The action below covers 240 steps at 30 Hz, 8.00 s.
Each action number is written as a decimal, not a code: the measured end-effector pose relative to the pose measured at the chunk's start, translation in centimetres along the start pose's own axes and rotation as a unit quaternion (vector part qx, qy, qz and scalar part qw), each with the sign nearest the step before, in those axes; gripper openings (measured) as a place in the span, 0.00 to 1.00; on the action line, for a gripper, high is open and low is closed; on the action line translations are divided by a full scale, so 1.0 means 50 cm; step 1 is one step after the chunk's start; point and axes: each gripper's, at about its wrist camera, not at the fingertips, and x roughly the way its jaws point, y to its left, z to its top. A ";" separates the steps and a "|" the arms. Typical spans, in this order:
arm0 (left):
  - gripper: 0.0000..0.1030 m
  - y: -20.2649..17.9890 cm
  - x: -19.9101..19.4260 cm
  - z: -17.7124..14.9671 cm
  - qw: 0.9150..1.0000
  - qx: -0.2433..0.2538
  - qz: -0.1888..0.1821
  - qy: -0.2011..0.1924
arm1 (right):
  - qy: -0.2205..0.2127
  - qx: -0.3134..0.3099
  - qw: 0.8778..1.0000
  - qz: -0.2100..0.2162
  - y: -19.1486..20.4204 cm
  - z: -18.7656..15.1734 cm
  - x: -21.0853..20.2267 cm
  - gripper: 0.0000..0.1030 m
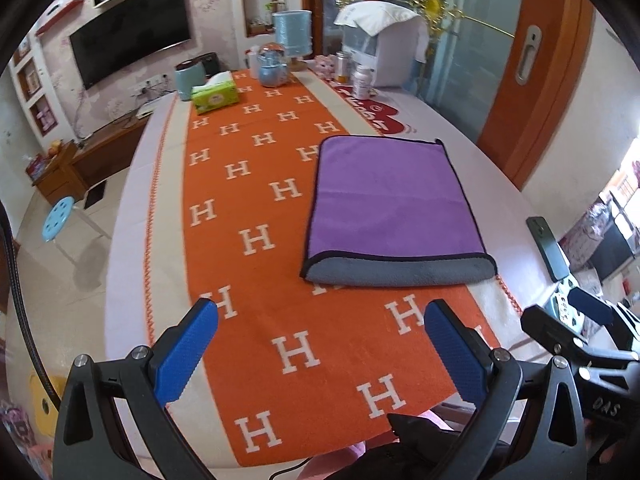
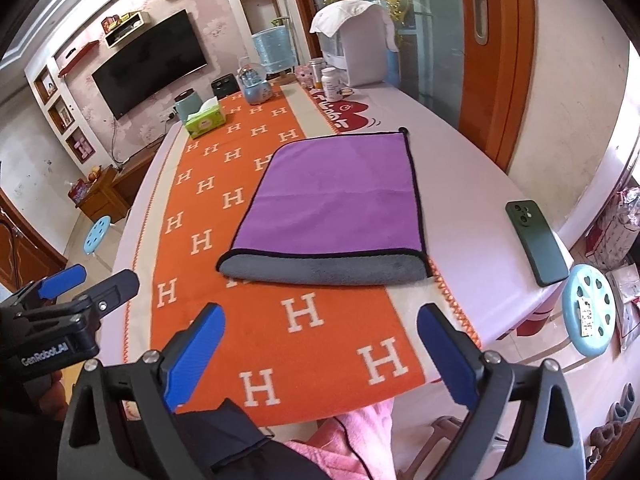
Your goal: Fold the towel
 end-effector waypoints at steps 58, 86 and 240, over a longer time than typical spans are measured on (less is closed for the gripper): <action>0.85 0.029 0.537 0.107 0.963 0.034 -0.089 0.251 | 0.154 -0.109 0.982 0.020 -0.186 0.085 0.364 0.38; 0.23 0.062 0.495 0.093 0.969 0.012 -0.074 0.236 | 0.142 -0.113 0.983 0.010 -0.185 0.069 0.336 0.14; 0.98 0.145 0.259 0.275 0.990 -0.136 0.035 -0.013 | -0.057 -0.184 0.981 0.012 -0.053 0.308 0.343 1.00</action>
